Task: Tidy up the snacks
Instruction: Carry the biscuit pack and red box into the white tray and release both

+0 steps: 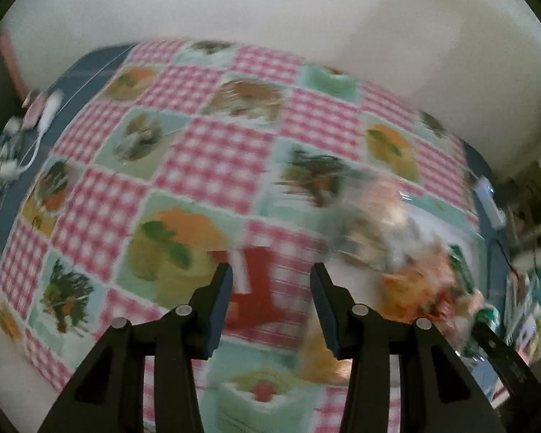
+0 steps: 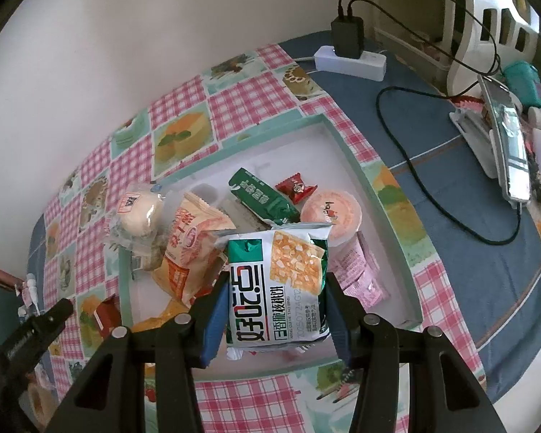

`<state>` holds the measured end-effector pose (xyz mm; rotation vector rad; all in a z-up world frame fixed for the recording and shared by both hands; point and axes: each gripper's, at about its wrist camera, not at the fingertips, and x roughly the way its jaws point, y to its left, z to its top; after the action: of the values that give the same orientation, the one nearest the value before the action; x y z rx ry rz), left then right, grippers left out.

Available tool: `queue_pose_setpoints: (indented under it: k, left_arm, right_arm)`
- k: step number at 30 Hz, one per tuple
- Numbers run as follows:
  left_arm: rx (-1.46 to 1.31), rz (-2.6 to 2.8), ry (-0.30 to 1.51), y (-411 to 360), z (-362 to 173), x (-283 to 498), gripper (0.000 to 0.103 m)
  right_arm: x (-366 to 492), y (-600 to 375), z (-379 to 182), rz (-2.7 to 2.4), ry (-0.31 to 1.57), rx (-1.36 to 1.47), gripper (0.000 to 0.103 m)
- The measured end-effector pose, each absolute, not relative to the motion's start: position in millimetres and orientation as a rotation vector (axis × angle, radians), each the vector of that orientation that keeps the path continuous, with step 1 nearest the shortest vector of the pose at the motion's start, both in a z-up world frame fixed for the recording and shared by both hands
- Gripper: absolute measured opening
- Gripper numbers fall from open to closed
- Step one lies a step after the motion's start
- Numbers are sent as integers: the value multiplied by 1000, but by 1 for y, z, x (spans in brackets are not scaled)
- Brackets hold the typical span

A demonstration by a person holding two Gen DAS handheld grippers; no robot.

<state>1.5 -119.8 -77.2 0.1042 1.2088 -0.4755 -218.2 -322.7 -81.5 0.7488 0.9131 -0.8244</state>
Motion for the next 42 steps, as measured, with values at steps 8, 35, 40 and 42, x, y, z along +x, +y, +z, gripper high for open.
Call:
queue_pose_setpoints:
  k: [8,35,40,42]
  left_arm:
    - [29,-441,1368,-106,-118,19,62]
    - [158,-710,1156,-182,-80,-26,41]
    - [253,-819,1137,-213,-90,-58,41]
    - [266,-838,1143,-217,-91,-64,41]
  right_arm:
    - [-212,-321,-84,-809,929,749,52]
    - [-211,-322,-87,-807,946,757,52]
    - [-211,-322,-90,-811,952,760,52]
    - [-210,-323,-91,-809,957,759,52]
